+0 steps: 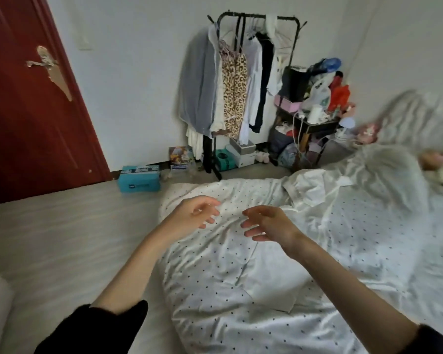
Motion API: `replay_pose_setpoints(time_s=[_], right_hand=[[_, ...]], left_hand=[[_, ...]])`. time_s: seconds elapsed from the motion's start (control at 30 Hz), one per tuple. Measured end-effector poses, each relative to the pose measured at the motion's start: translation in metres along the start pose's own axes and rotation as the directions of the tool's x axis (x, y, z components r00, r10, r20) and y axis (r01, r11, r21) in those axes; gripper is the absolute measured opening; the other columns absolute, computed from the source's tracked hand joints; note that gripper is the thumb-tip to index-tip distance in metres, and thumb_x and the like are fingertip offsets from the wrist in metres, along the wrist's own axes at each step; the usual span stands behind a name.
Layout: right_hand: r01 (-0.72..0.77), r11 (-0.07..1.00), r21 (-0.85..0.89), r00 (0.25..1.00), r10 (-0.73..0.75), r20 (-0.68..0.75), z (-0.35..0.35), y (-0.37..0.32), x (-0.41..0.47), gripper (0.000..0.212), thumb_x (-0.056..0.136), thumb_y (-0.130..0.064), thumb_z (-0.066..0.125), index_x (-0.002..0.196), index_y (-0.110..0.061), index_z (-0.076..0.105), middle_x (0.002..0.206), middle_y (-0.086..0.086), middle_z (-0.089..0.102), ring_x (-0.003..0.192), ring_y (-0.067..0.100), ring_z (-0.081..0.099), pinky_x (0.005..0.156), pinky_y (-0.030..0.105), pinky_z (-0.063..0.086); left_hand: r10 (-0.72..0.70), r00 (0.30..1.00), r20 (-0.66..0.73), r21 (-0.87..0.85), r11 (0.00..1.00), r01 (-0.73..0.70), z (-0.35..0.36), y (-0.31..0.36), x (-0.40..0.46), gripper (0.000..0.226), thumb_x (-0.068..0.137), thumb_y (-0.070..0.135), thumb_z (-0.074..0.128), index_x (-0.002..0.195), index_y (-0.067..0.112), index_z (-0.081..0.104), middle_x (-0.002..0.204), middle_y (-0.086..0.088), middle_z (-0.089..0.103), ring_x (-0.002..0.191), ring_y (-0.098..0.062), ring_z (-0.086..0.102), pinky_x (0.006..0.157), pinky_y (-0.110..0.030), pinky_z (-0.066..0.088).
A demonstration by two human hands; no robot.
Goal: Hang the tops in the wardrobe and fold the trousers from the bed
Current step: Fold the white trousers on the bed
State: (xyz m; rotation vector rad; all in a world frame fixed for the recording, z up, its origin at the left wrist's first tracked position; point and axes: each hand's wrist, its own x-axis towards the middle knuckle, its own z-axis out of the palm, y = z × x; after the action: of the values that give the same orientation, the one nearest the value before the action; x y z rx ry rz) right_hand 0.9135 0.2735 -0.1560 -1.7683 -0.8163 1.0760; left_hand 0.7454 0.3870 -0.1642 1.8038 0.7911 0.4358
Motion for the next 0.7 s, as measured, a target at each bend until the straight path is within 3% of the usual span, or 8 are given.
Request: replay_pose_setpoints(time_s=[0.2, 0.3, 0.37, 0.43, 0.5, 0.57, 0.63, 0.7], right_hand=[[-0.173, 0.978, 0.112, 0.958, 0.194, -0.213, -0.066, 0.058, 0.098, 0.009, 0.096, -0.021, 0.051, 0.096, -0.016, 0.059, 0.078, 0.000, 0.064, 0.064, 0.013, 0.058, 0.059, 0.021, 0.046], [-0.285, 0.942, 0.177, 0.892, 0.328, -0.310, -0.096, 0.094, 0.150, 0.016, 0.096, -0.018, 0.051, 0.105, -0.010, 0.060, 0.085, 0.005, 0.062, 0.071, 0.017, 0.054, 0.059, 0.022, 0.043], [-0.347, 0.917, 0.196, 0.833, 0.397, -0.386, -0.119, 0.122, 0.188, 0.020, 0.094, -0.017, 0.052, 0.110, -0.008, 0.060, 0.084, 0.006, 0.060, 0.072, 0.018, 0.053, 0.059, 0.024, 0.041], [-0.411, 0.893, 0.183, 0.770, 0.448, -0.455, -0.141, 0.152, 0.220, 0.027, 0.092, -0.017, 0.055, 0.117, -0.008, 0.059, 0.088, 0.008, 0.060, 0.077, 0.020, 0.052, 0.066, 0.027, 0.042], [-0.494, 0.860, 0.127, 0.708, 0.483, -0.515, -0.160, 0.186, 0.241, 0.038, 0.091, -0.019, 0.058, 0.127, -0.009, 0.053, 0.110, 0.013, 0.061, 0.095, 0.024, 0.055, 0.081, 0.030, 0.042], [-0.575, 0.816, 0.057, 0.632, 0.488, -0.603, -0.174, 0.219, 0.252, 0.051, 0.091, -0.021, 0.058, 0.137, -0.007, 0.042, 0.132, 0.015, 0.050, 0.119, 0.029, 0.049, 0.098, 0.033, 0.039], [-0.637, 0.768, 0.064, 0.535, 0.501, -0.681, -0.185, 0.254, 0.261, 0.063, 0.090, -0.024, 0.058, 0.143, -0.006, 0.030, 0.144, 0.016, 0.036, 0.130, 0.033, 0.038, 0.107, 0.041, 0.033], [-0.661, 0.744, 0.097, 0.486, 0.524, -0.699, -0.197, 0.290, 0.270, 0.072, 0.090, -0.028, 0.058, 0.148, -0.009, 0.020, 0.150, 0.013, 0.028, 0.134, 0.034, 0.032, 0.108, 0.046, 0.032]], left_hand=[[-0.132, 0.958, 0.255, 0.053, 0.991, 0.123, 0.072, -0.059, 0.143, 0.017, 0.098, 0.016, 0.045, 0.107, 0.019, 0.059, 0.099, -0.002, 0.061, 0.083, -0.012, 0.058, 0.066, -0.017, 0.047], [-0.209, 0.904, 0.373, 0.131, 0.976, 0.172, 0.101, -0.088, 0.206, 0.019, 0.098, 0.017, 0.045, 0.114, 0.017, 0.057, 0.110, -0.001, 0.057, 0.096, -0.011, 0.055, 0.062, -0.009, 0.045], [-0.224, 0.880, 0.418, 0.185, 0.970, 0.159, 0.121, -0.109, 0.248, 0.026, 0.098, 0.019, 0.046, 0.121, 0.014, 0.056, 0.116, 0.003, 0.055, 0.104, -0.007, 0.051, 0.072, -0.010, 0.046], [-0.233, 0.863, 0.448, 0.253, 0.959, 0.127, 0.144, -0.127, 0.283, 0.030, 0.097, 0.018, 0.046, 0.126, 0.014, 0.053, 0.120, 0.005, 0.056, 0.108, -0.006, 0.051, 0.085, -0.017, 0.044], [-0.269, 0.842, 0.467, 0.293, 0.946, 0.140, 0.169, -0.147, 0.309, 0.034, 0.096, 0.016, 0.047, 0.130, 0.013, 0.050, 0.129, -0.001, 0.056, 0.115, -0.011, 0.052, 0.093, -0.022, 0.041], [-0.303, 0.838, 0.454, 0.320, 0.933, 0.165, 0.195, -0.167, 0.328, 0.041, 0.095, 0.015, 0.048, 0.136, 0.012, 0.043, 0.138, -0.006, 0.049, 0.124, -0.018, 0.048, 0.099, -0.025, 0.039], [-0.335, 0.839, 0.430, 0.343, 0.920, 0.191, 0.225, -0.189, 0.349, 0.049, 0.095, 0.017, 0.049, 0.141, 0.011, 0.036, 0.142, -0.006, 0.043, 0.127, -0.020, 0.045, 0.099, -0.025, 0.035], [-0.358, 0.840, 0.408, 0.316, 0.918, 0.238, 0.255, -0.208, 0.367, 0.045, 0.094, 0.017, 0.052, 0.136, 0.006, 0.041, 0.126, -0.004, 0.053, 0.112, -0.019, 0.054, 0.089, -0.022, 0.041]])
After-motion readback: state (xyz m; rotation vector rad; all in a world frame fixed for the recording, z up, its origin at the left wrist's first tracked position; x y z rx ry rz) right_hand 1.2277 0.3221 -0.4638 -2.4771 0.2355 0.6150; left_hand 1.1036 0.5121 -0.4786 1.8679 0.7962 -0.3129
